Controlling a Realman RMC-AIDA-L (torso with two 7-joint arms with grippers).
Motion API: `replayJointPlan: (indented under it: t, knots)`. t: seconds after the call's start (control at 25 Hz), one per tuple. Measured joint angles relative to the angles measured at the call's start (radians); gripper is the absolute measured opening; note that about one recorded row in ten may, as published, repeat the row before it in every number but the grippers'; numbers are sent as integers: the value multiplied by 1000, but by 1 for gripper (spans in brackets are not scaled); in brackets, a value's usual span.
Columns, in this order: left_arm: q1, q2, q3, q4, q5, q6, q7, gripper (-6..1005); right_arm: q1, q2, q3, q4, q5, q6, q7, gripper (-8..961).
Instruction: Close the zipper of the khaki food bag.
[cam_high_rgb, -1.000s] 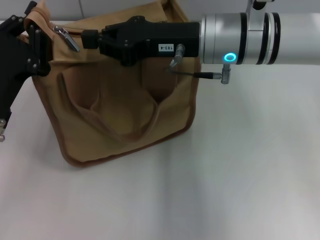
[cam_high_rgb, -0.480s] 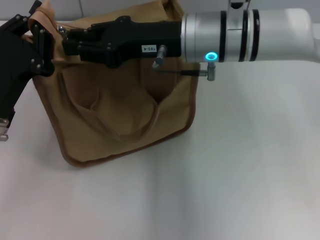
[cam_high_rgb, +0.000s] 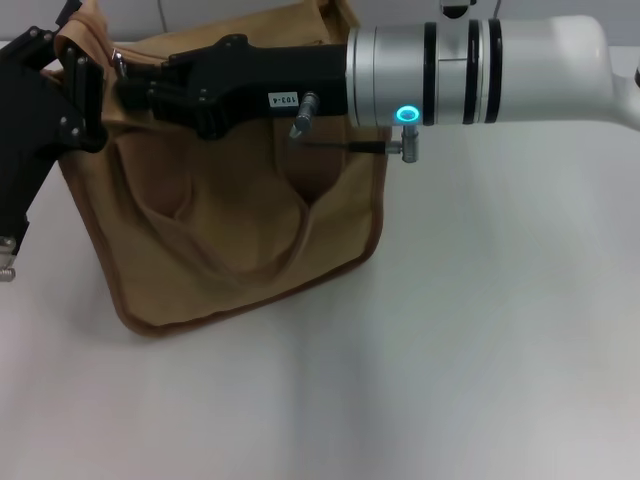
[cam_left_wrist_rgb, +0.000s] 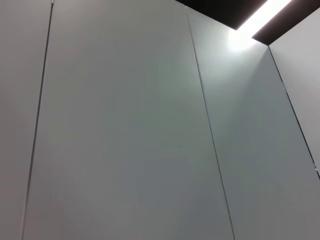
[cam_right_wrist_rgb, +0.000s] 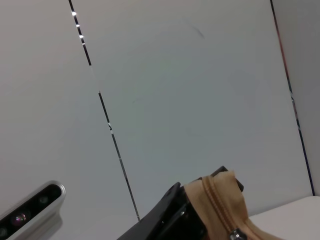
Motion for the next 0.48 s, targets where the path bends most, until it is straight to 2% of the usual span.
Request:
replayJointPlan:
  t: [0.16,0.48]
  knots:
    - [3,0,-1,0,-3,0,0,50,-7,0,1,0,-3,-2,-2,123]
    - [6,1,-4,0,-5,1,0,51,-18,-5,7,5,-5,-16,1,90]
